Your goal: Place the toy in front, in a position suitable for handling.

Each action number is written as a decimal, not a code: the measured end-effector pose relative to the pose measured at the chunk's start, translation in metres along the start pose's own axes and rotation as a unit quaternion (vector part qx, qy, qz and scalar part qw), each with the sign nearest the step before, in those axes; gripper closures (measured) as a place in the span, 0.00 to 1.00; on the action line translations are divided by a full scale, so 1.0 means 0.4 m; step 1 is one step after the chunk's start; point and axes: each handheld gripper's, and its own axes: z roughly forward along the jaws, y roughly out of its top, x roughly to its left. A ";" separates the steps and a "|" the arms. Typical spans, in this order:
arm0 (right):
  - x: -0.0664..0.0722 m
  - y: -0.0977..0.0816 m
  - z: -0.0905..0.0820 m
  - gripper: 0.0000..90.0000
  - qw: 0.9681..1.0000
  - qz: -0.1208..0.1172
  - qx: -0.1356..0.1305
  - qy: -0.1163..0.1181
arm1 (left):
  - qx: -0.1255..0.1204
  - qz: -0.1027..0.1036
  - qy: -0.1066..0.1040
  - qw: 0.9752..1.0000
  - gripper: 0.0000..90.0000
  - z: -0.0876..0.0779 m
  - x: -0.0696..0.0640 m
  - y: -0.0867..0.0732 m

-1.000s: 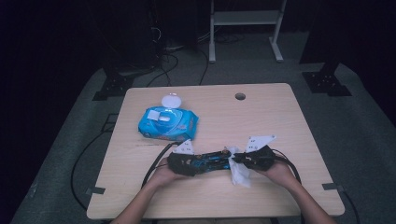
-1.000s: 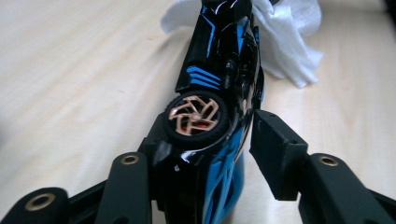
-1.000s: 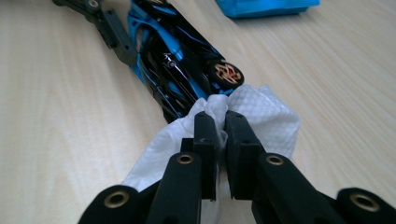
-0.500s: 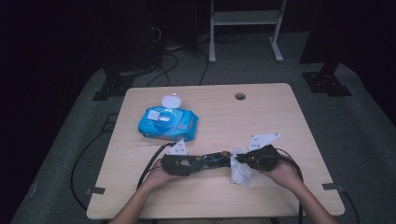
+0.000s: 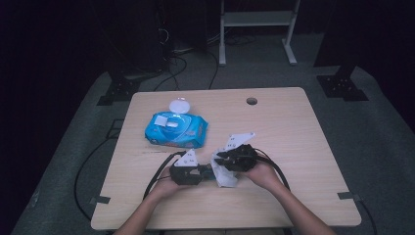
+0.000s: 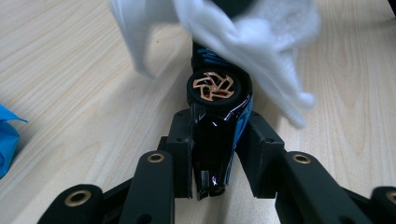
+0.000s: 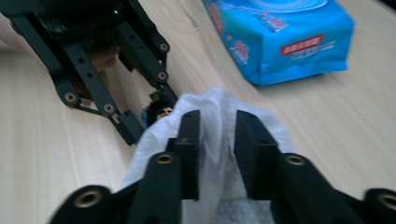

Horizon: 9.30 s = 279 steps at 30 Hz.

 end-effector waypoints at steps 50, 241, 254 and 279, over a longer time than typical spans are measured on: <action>-0.021 -0.032 -0.014 0.98 0.999 0.033 0.013 -0.033 | -0.002 0.018 0.010 1.000 0.76 0.009 0.000 0.006; 0.056 -0.014 0.124 0.96 0.998 -0.028 0.022 0.050 | 0.046 0.047 0.057 0.996 0.26 0.050 -0.014 0.013; 0.016 -0.012 0.114 0.96 0.999 0.018 0.024 0.010 | 0.047 0.049 0.059 0.996 0.26 0.052 -0.015 0.014; -0.059 -0.058 0.052 0.97 0.997 0.032 0.038 -0.057 | 0.047 0.052 0.065 0.995 0.26 0.046 -0.009 0.009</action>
